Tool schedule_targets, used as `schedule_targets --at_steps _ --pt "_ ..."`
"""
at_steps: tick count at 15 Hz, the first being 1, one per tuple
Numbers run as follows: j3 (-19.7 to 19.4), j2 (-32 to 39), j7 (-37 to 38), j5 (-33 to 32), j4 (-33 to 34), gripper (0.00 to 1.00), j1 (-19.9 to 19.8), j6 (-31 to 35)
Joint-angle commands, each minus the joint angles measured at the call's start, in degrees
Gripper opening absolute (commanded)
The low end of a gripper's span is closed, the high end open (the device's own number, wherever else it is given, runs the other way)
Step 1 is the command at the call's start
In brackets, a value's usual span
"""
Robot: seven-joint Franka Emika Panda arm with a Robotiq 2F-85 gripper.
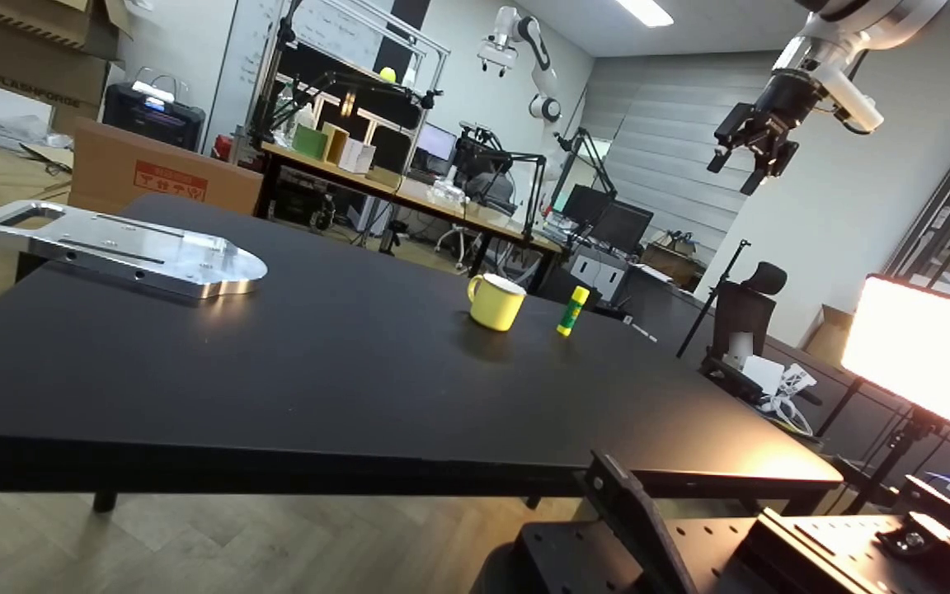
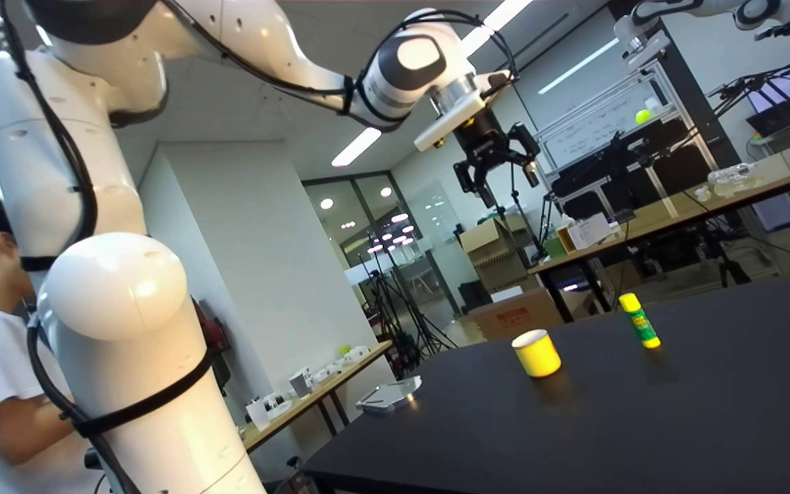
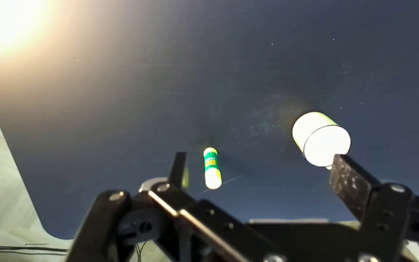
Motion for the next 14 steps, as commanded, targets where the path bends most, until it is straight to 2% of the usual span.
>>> schedule_targets --at_steps 1,4,10,14 --pt "3.96 2.49 0.31 -0.42 2.83 1.0 -3.99 -1.06" --pt "4.58 6.07 0.47 -0.67 6.45 1.0 -4.92 -2.03" --pt "4.58 6.1 0.46 -0.67 7.01 1.0 -4.98 -2.56" --pt "5.84 13.92 0.94 -2.35 16.07 1.0 -7.62 -2.5"
